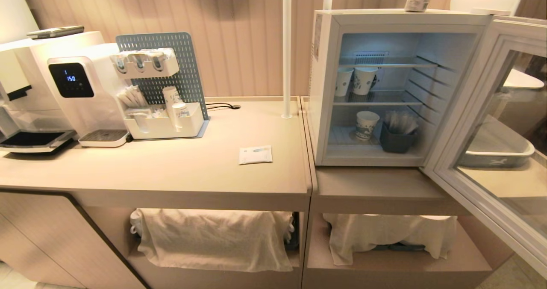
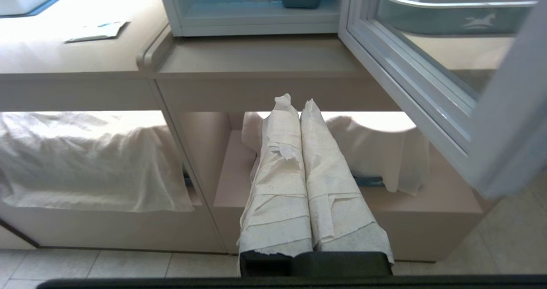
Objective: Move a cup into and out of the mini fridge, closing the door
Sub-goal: Put the yoghurt in the freezer
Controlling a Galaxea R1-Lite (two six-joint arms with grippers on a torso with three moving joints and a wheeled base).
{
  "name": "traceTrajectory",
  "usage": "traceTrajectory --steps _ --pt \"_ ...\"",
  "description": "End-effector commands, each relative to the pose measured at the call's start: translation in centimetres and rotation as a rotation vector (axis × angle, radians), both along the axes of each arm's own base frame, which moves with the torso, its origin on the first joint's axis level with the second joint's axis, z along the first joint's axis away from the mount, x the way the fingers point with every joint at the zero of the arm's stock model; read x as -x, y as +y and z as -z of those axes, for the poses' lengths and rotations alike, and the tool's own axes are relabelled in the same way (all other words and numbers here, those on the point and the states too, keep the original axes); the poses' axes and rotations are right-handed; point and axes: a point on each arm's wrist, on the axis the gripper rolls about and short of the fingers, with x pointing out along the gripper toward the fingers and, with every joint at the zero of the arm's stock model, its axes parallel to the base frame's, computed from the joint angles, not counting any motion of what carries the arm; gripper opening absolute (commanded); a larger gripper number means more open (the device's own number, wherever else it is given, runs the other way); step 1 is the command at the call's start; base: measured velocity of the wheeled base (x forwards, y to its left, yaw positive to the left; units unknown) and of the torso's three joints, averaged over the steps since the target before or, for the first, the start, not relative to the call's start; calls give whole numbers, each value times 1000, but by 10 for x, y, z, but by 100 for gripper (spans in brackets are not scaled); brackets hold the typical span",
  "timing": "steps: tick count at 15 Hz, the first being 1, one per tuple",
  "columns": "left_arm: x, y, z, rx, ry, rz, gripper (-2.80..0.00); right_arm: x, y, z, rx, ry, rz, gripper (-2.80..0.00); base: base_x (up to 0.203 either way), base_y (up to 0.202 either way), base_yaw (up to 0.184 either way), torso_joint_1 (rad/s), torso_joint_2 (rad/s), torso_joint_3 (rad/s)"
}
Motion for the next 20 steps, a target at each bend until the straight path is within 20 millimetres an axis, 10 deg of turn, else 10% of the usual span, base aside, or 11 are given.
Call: traceTrajectory --steps 1,15,20 --pt "0 0 0 -1 0 1 -280 0 0 0 0 1 0 -280 194 0 0 2 7 2" --pt "0 0 0 0 -5 1 -280 1 0 -4 0 -23 1 -280 126 0 0 1 2 1" --pt "0 0 0 2 -3 1 -280 -7 0 -104 -9 -54 -4 -280 0 0 0 0 0 0"
